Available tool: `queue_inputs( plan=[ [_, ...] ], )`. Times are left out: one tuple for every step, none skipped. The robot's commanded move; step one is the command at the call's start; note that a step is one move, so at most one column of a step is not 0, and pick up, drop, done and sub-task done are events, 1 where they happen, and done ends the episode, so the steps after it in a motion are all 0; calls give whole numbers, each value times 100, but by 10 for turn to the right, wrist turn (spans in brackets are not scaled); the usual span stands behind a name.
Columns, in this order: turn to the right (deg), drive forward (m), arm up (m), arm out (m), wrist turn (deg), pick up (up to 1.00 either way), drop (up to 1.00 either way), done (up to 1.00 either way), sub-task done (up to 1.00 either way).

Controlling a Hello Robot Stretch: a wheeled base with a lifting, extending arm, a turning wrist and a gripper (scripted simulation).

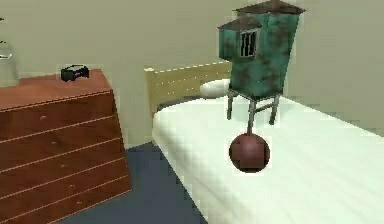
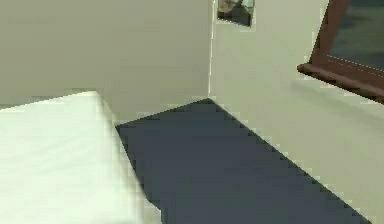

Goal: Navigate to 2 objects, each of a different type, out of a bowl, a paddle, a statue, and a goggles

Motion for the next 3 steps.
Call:
queue_inputs(
  plan=[
    [-450, 0, 0, 0, 0, 0, 0, 0, 0],
    [-450, 0, 0, 0, 0, 0, 0, 0, 0],
    [-270, 0, 0, 0, 0, 0, 0, 0, 0]
  ],
)
